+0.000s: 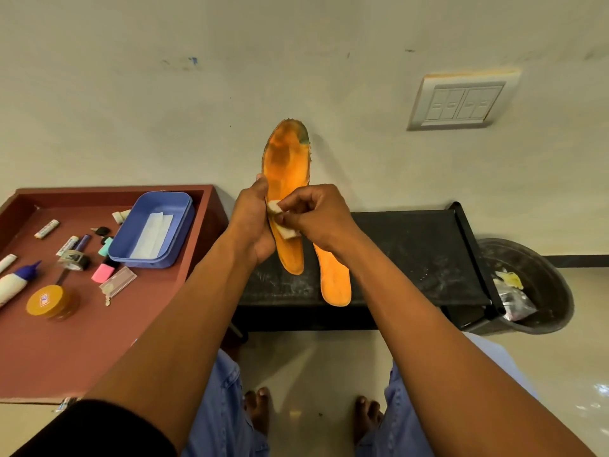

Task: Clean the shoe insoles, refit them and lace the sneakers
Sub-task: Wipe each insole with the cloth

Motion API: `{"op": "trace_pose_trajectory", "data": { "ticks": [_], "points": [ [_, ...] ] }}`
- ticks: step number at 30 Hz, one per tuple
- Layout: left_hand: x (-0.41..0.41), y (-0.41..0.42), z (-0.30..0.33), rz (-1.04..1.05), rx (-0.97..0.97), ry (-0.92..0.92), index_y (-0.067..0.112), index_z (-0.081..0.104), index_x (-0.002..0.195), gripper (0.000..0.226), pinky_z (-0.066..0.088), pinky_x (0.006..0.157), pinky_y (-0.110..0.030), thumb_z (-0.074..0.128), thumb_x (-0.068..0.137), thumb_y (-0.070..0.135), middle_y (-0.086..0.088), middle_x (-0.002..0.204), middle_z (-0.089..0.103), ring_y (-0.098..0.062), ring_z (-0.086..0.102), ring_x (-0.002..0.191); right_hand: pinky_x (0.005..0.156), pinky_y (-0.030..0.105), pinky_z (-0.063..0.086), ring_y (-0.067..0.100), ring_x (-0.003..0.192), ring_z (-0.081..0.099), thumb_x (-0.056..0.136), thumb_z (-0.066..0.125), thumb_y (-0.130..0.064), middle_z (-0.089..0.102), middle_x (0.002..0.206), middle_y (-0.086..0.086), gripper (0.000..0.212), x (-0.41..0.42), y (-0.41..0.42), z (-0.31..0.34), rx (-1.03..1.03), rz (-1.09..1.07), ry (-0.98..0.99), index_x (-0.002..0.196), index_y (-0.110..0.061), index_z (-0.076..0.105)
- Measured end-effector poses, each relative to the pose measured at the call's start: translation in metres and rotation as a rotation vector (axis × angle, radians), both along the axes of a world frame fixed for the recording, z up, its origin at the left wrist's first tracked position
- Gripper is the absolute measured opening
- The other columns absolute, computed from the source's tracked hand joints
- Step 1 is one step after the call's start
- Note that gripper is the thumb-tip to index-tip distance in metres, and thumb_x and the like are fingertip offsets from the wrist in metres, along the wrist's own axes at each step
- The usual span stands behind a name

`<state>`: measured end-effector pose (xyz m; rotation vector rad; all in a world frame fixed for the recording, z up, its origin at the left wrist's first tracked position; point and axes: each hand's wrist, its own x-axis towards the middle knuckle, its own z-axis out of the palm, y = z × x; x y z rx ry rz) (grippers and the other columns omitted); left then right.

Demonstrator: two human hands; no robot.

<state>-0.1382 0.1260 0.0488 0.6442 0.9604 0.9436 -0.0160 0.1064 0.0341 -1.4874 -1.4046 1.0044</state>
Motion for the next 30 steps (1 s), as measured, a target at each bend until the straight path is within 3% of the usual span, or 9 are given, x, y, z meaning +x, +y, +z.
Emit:
{"op": "trace_pose_trajectory", "data": {
  "ticks": [5,12,18,21,24,27,30],
  "points": [
    [-0.004,0.003,0.004,0.017,-0.063,-0.054,0.007,0.061,0.137,0.064,0.064,0.081,-0.042,0.027,0.109,0.053,-0.019,0.128,0.069,-0.032,0.073,0.108,0.074,0.043,0.060,0.019,0.073,0.069,0.077,0.086,-0.013,0.073,0.079,0.004,0.013,-0.007,-0.017,0.005,0.044,0.101,-0.113,0.088,-0.016,0.080],
    [-0.003,-0.002,0.005,-0.041,-0.047,-0.059,0.006,0.057,0.143,0.061,0.051,0.105,-0.047,0.029,0.109,0.049,-0.021,0.141,0.060,-0.035,0.059,0.130,0.078,0.038,0.061,0.009,0.078,0.069,0.080,0.083,-0.019,0.074,0.084,-0.010,0.010,-0.011,-0.013,-0.001,0.106,-0.164,-0.127,0.089,-0.023,0.080],
    [0.008,-0.011,0.005,-0.112,-0.044,0.065,0.013,0.063,0.136,0.054,0.060,0.087,-0.042,0.033,0.109,0.048,-0.017,0.124,0.072,-0.030,0.073,0.106,0.081,0.041,0.062,0.014,0.084,0.071,0.084,0.078,-0.015,0.076,0.091,-0.003,0.011,-0.002,0.007,-0.008,0.161,-0.410,-0.099,0.093,-0.021,0.080],
    [0.006,-0.007,0.005,-0.080,-0.050,0.038,0.013,0.061,0.137,0.051,0.064,0.074,-0.039,0.033,0.109,0.046,-0.019,0.123,0.072,-0.028,0.076,0.096,0.079,0.038,0.063,0.011,0.083,0.071,0.084,0.081,-0.018,0.076,0.090,-0.004,0.009,0.002,0.009,-0.004,0.112,-0.329,-0.043,0.092,-0.022,0.080],
    [0.001,0.000,0.003,-0.039,-0.021,0.019,0.013,0.059,0.139,0.054,0.064,0.078,-0.043,0.031,0.110,0.047,-0.019,0.124,0.071,-0.032,0.074,0.106,0.066,0.033,0.061,0.012,0.076,0.071,0.082,0.084,-0.020,0.075,0.083,-0.004,0.008,0.001,0.006,-0.001,0.023,-0.150,-0.022,0.086,-0.024,0.079],
    [-0.007,0.008,0.003,0.002,-0.018,-0.027,0.011,0.058,0.139,0.058,0.064,0.073,-0.045,0.029,0.109,0.051,-0.022,0.126,0.070,-0.032,0.075,0.098,0.056,0.023,0.052,0.012,0.065,0.066,0.080,0.085,-0.014,0.071,0.078,-0.001,0.009,-0.006,-0.003,0.002,-0.025,-0.005,-0.031,0.086,-0.017,0.079],
    [-0.016,0.016,0.003,0.048,-0.031,-0.119,0.011,0.053,0.142,0.060,0.061,0.088,-0.047,0.030,0.108,0.054,-0.023,0.131,0.067,-0.031,0.073,0.102,0.050,0.022,0.051,0.017,0.062,0.065,0.079,0.085,-0.009,0.073,0.083,0.010,0.013,-0.010,-0.012,0.006,-0.034,0.089,-0.006,0.090,-0.007,0.079]
  ]
}}
